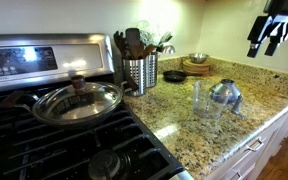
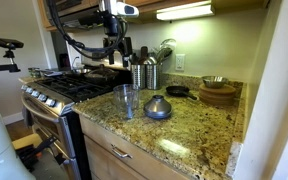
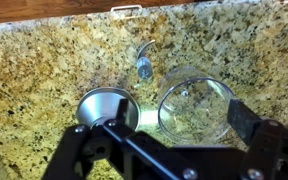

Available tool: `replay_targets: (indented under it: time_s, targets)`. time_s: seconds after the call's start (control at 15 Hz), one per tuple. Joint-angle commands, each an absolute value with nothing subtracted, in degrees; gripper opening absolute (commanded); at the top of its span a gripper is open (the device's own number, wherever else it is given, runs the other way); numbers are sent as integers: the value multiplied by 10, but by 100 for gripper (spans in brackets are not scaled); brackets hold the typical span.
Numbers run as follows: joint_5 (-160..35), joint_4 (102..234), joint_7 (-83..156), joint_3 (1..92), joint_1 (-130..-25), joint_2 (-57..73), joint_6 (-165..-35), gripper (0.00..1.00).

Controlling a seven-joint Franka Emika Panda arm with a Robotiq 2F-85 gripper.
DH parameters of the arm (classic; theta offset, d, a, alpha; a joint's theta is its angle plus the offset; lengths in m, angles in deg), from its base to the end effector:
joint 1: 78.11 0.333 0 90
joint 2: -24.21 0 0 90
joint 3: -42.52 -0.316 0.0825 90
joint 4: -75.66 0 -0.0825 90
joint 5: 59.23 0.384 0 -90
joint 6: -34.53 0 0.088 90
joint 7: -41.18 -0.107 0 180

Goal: Put the slicer in the container then put the grey cover on top of the container

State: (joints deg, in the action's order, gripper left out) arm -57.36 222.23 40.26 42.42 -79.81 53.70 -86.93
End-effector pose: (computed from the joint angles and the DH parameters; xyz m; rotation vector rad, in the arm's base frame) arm 0.3915 -0.0094 0.4474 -3.1108 0.0936 -0.1193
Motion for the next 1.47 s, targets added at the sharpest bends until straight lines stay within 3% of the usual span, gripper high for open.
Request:
replay_targets:
  time_s: [0.0,0.67,1.4]
  targets:
    - [-567,2243,395,438,-803,504,-934,100]
    - [-574,2241,400,444,-805,463,-950,100]
    - [-578,2239,398,451,-812,335,-1054,100]
